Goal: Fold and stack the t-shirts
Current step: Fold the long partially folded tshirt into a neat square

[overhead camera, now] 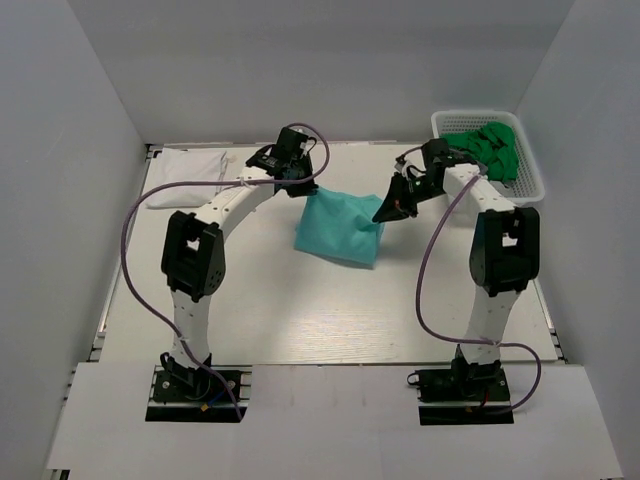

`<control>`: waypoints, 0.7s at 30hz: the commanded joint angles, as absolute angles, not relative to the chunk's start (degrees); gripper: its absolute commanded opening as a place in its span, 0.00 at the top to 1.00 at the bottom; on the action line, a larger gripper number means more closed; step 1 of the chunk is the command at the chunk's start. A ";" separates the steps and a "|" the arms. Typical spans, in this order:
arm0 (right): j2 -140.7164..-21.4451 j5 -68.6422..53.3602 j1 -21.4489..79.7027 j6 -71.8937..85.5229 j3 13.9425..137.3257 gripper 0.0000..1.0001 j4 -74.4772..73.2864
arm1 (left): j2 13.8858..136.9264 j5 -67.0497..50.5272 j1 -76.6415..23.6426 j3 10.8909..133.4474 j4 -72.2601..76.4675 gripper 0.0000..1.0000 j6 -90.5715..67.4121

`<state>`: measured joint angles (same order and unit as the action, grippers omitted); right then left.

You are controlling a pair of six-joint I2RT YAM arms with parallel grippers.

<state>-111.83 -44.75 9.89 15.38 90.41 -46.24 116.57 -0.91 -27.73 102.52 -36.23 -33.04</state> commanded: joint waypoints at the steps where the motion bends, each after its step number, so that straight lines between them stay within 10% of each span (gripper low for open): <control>1: -118.36 -44.57 7.92 16.25 96.84 1.00 -44.04 | 121.36 3.60 -26.89 105.99 -30.16 1.00 -32.17; 3: -123.54 -39.31 7.21 16.44 106.91 0.98 -45.86 | 128.36 3.60 -26.20 111.51 -29.00 1.00 -32.17; 5: -128.48 -29.20 6.25 17.84 115.37 0.66 -45.18 | 133.66 4.57 -25.66 122.65 -31.71 0.98 -32.70; 6: -129.80 -26.22 6.33 18.10 117.92 0.42 -45.00 | 136.20 3.96 -25.05 127.22 -36.34 0.79 -33.48; 9: -132.64 -24.09 5.98 19.60 128.05 0.25 -46.24 | 138.17 4.56 -25.05 133.87 -36.49 0.01 -34.01; 11: -128.51 -22.07 6.59 20.21 121.14 0.10 -41.76 | 131.79 3.09 -25.05 125.28 -31.67 0.00 -33.31; 21: -117.69 -25.66 12.56 20.04 103.63 0.10 -33.67 | 125.50 -12.47 -26.37 110.74 -20.31 0.00 -34.18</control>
